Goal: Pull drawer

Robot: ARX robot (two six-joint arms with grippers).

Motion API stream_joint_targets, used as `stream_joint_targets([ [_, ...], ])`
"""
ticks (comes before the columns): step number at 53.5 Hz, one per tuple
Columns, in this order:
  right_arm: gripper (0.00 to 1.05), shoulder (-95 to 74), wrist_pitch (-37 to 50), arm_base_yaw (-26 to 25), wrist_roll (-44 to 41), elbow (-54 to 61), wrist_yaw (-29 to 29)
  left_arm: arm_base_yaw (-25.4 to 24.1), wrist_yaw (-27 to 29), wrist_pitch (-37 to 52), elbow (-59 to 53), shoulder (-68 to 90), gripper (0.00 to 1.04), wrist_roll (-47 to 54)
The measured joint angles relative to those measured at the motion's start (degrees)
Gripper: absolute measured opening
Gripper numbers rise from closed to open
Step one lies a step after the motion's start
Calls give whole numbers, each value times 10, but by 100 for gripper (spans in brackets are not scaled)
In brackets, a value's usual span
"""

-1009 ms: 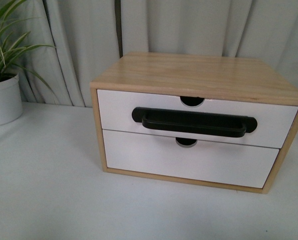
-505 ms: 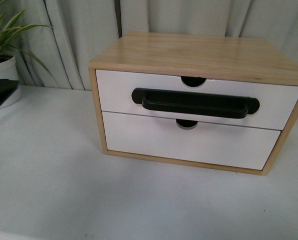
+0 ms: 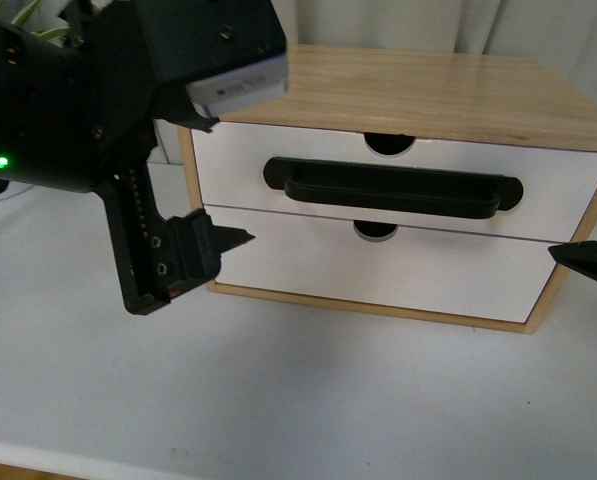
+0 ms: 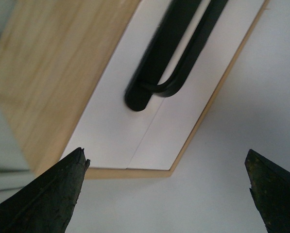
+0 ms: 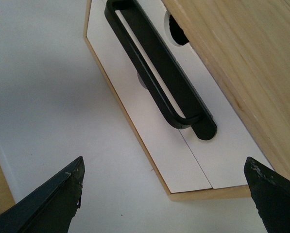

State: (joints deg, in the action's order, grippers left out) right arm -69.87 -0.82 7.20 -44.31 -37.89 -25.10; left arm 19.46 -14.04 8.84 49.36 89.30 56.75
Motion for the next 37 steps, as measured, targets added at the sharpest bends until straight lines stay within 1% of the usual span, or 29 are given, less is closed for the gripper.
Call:
stream_joint_targets([
  [16,96,-49,20,10,-51,-14,0,33,15,-52,71,74,99,61],
  [31,96,-97,62,32,-90,-17,0,51,14,-68,119,110,99,73],
  [37,96,-118,83,41,-92,-24,3,55,14,-75,130,119,99,75],
])
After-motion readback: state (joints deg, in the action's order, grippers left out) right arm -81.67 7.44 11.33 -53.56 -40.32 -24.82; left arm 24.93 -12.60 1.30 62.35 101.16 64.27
